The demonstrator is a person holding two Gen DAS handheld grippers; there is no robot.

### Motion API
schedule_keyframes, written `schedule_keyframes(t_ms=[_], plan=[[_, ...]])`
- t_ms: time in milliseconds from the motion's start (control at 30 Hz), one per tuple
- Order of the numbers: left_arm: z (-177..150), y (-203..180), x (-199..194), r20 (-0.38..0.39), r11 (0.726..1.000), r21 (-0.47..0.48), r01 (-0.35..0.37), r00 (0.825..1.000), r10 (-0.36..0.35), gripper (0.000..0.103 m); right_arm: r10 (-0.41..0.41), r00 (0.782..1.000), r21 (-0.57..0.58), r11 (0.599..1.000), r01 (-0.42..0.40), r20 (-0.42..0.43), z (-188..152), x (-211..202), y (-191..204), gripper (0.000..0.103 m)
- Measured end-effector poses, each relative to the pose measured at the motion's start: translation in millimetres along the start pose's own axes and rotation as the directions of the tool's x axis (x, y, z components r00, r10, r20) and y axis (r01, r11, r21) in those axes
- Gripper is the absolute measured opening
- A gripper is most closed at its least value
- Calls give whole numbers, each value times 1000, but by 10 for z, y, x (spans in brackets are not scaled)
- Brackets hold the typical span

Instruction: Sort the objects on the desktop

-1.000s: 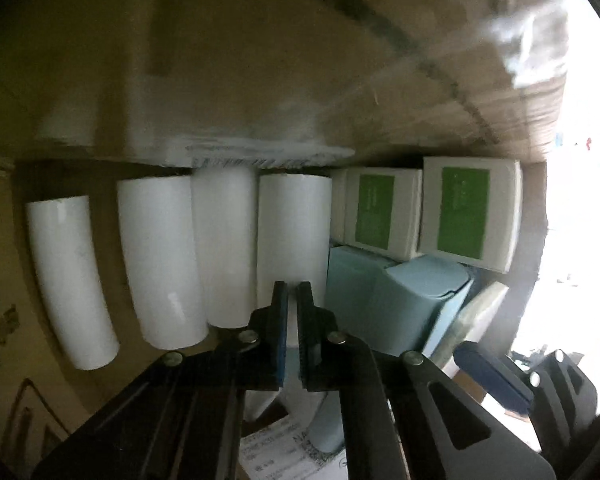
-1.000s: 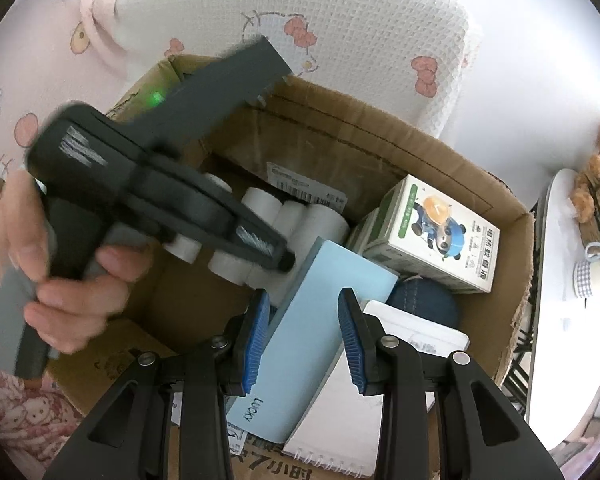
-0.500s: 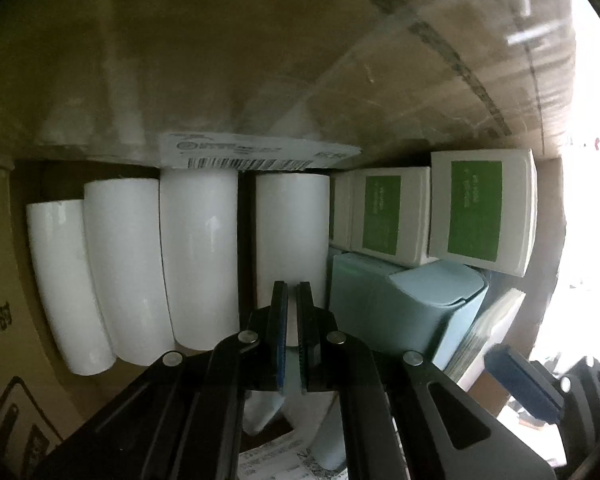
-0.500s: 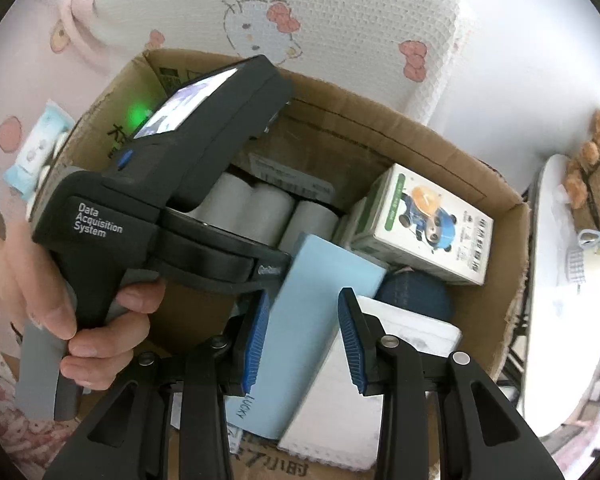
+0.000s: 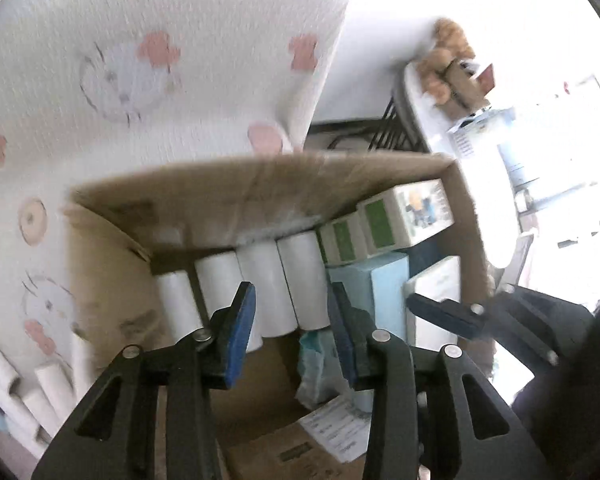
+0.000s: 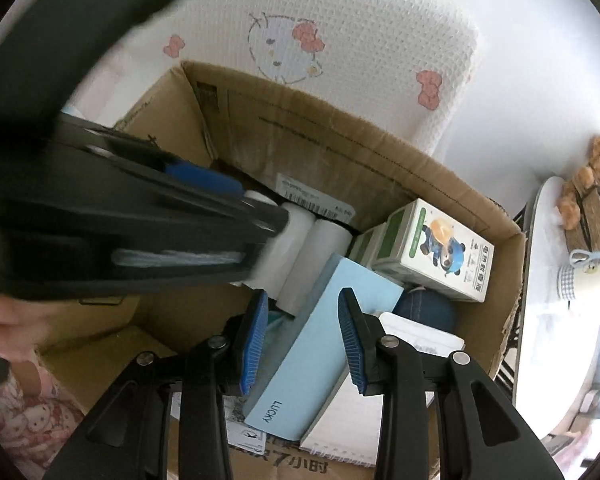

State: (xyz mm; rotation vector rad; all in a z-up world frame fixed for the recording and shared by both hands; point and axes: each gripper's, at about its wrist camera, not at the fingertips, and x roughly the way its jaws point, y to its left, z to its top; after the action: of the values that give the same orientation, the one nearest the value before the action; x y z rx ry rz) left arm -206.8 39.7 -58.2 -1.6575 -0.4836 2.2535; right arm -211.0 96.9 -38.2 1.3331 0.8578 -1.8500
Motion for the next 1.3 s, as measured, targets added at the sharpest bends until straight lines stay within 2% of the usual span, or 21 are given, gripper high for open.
schedule_keyframes(t_ms=[33, 67, 100, 167, 233, 267, 367, 500, 633, 733, 767, 800, 933, 967, 1000, 1100, 1233, 1300], plan=[[-27, -94, -36, 27, 1000, 11, 5, 1000, -5, 41, 1, 1000, 3, 1000, -1, 3, 19, 18, 4, 33], [-71, -86, -156, 76, 999, 34, 10, 997, -13, 32, 7, 1000, 9, 1000, -7, 9, -2, -3, 25, 33], [-53, -33, -202, 109, 998, 55, 10, 994, -16, 16, 21, 1000, 16, 1000, -21, 18, 5, -14, 40, 33], [-97, 23, -338, 174, 993, 116, -19, 985, -2, 7, 40, 999, 28, 999, -42, 36, 107, -25, 51, 33], [-261, 128, -538, 251, 983, 175, -51, 968, 5, 7, 56, 997, 50, 997, -59, 57, -74, -179, 162, 33], [-332, 172, -609, 298, 979, 191, -76, 954, 16, 6, 66, 996, 53, 996, -70, 66, -38, -188, 166, 33], [-436, 258, -684, 360, 972, 198, -130, 931, 52, 6, 68, 993, 55, 996, -73, 92, -15, -210, 265, 33], [-539, 369, -737, 379, 980, 155, -123, 924, 56, 6, 48, 993, 67, 996, -56, 110, -61, -194, 333, 33], [-691, 396, -772, 416, 976, 149, -159, 905, 84, 6, 32, 987, 111, 993, -50, 160, -194, -272, 364, 33], [-872, 361, -808, 472, 967, 145, -212, 873, 120, 6, 24, 970, 169, 983, -66, 244, -308, -430, 410, 33], [-973, 351, -830, 503, 965, 128, -230, 853, 137, 6, 28, 961, 192, 978, -83, 274, -347, -479, 431, 33], [-1025, 337, -842, 516, 964, 119, -236, 845, 143, 6, 36, 950, 214, 971, -107, 310, -399, -542, 460, 33], [-1175, 238, -881, 510, 956, 132, -262, 845, 162, 6, 81, 920, 247, 951, -187, 384, -537, -760, 562, 33], [-1196, 189, -913, 519, 949, 137, -283, 837, 174, 6, 76, 915, 248, 951, -185, 396, -549, -830, 582, 33], [-1232, 129, -969, 540, 939, 142, -313, 820, 191, 6, 62, 911, 248, 953, -175, 407, -562, -888, 600, 33], [-1328, -20, -1129, 583, 916, 149, -372, 782, 222, 7, -21, 892, 263, 959, -111, 452, -633, -1136, 657, 33], [-1469, -155, -1322, 612, 905, 155, -396, 758, 226, 7, -66, 868, 279, 956, -85, 493, -771, -1402, 738, 33], [-1540, -211, -1426, 634, 896, 152, -417, 737, 236, 7, -77, 865, 280, 957, -75, 495, -825, -1493, 788, 34]])
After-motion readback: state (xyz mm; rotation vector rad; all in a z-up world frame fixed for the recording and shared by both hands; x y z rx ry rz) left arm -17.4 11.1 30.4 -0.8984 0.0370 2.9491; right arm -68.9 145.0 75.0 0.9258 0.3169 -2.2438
